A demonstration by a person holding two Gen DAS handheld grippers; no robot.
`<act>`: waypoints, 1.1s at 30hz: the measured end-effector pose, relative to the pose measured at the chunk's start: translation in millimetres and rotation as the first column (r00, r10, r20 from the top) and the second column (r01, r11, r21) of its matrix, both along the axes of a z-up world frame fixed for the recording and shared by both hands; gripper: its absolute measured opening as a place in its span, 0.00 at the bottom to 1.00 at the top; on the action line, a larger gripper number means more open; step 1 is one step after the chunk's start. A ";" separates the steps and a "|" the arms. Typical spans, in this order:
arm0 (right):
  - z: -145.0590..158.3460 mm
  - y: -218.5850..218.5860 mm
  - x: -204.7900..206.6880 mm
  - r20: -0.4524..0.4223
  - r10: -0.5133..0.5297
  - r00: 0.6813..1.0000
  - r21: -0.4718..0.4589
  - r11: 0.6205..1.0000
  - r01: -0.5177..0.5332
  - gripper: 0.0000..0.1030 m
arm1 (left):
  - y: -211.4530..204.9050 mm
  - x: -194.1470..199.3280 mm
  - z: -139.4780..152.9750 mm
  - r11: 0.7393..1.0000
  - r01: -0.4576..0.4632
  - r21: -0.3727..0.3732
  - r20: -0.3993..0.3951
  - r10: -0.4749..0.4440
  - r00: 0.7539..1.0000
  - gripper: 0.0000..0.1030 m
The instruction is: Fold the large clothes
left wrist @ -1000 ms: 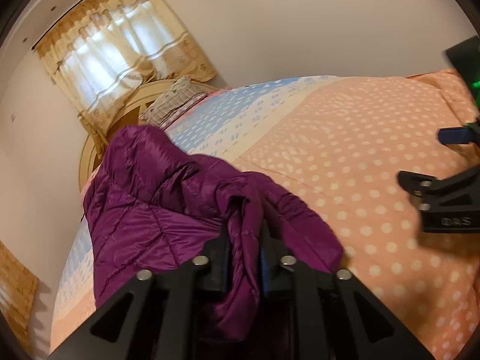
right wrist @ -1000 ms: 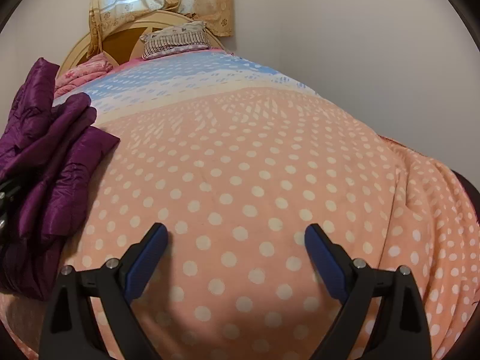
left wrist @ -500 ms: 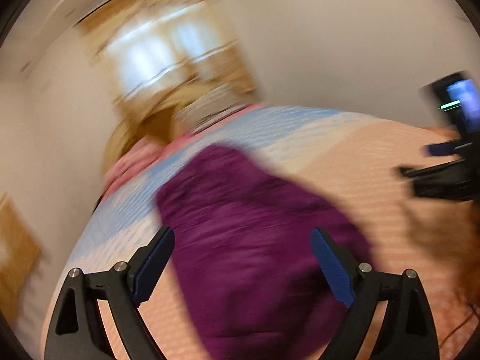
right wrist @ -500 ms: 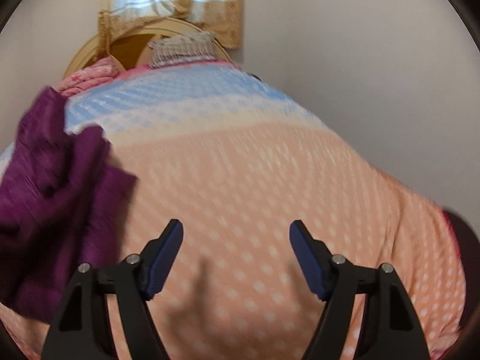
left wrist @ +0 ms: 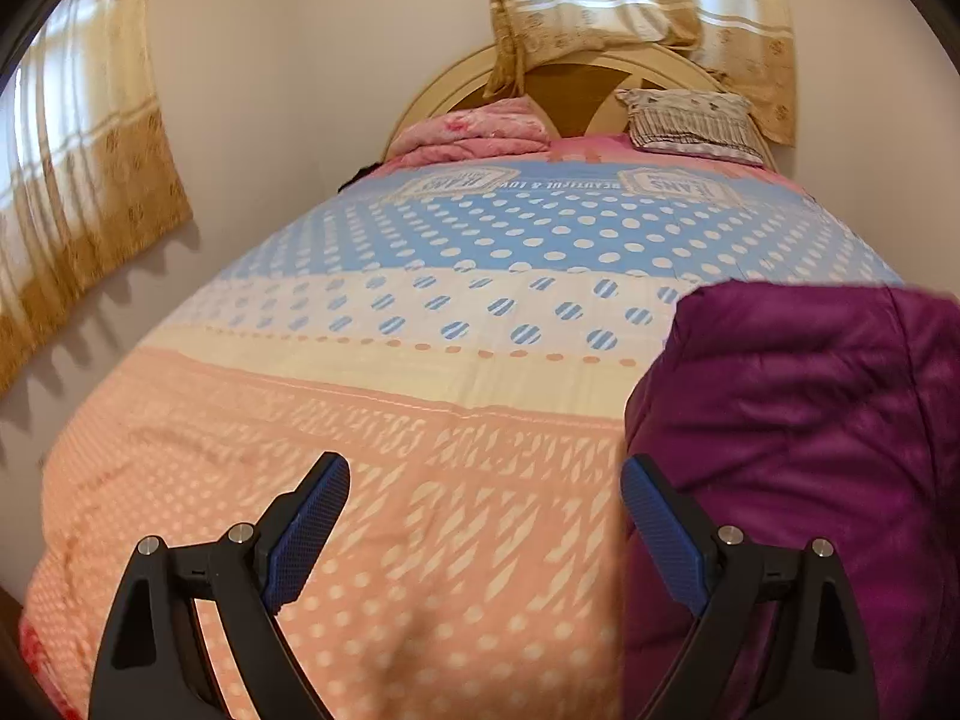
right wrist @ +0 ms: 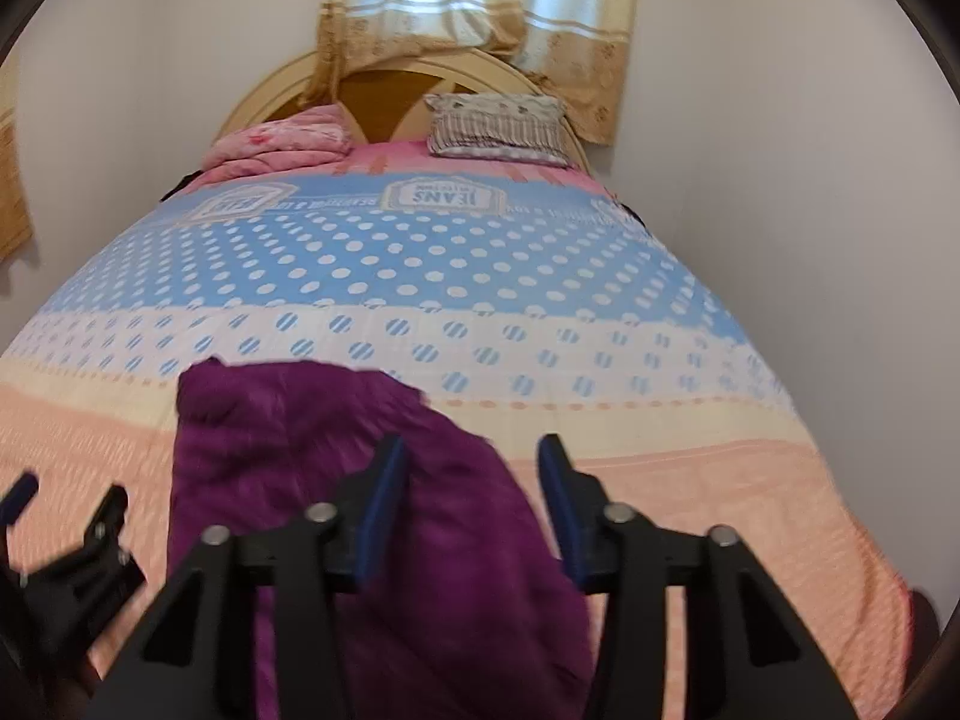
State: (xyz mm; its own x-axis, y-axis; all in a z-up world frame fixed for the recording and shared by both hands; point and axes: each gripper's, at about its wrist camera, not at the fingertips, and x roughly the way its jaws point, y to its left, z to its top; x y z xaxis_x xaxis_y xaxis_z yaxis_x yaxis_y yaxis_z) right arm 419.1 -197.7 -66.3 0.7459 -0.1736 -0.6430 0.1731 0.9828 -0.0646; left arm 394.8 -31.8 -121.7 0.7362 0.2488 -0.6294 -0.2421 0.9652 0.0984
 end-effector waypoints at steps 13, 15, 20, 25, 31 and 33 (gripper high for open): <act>-84.2 -78.1 -25.5 -0.089 -0.173 0.981 0.038 0.984 0.177 0.42 | -89.9 37.6 -11.6 0.979 0.203 0.019 0.000 -0.203 0.979 0.90; -88.8 -88.0 -31.1 -0.078 -0.173 0.982 0.080 0.981 0.179 0.42 | -112.6 32.5 -16.3 0.969 0.218 0.116 0.007 -0.220 0.976 0.90; -96.5 -89.8 -31.5 -0.069 -0.160 0.985 0.104 0.981 0.166 0.42 | -133.0 33.9 -30.6 0.954 0.225 0.201 -0.002 -0.229 0.973 0.91; -104.4 -91.7 -32.2 -0.068 -0.157 0.985 0.124 0.979 0.164 0.42 | -131.5 39.6 -40.6 0.958 0.235 0.164 -0.012 -0.236 0.972 0.92; -111.3 -94.0 -31.9 -0.077 -0.157 0.985 0.137 0.977 0.166 0.42 | -133.8 45.6 -49.3 0.958 0.249 0.143 -0.036 -0.246 0.969 0.94; -112.8 -94.7 -30.5 -0.082 -0.156 0.984 0.138 0.976 0.166 0.42 | -133.7 48.4 -51.9 0.957 0.258 0.132 -0.049 -0.253 0.966 0.94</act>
State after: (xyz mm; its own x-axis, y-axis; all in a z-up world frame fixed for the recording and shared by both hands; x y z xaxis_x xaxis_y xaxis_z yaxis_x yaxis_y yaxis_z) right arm 388.6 -292.4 -179.1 0.6678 -0.1898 -0.7197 0.3301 0.9422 0.0578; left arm 443.2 -165.4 -173.6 0.7666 0.1398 -0.6267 0.0161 0.9715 0.2365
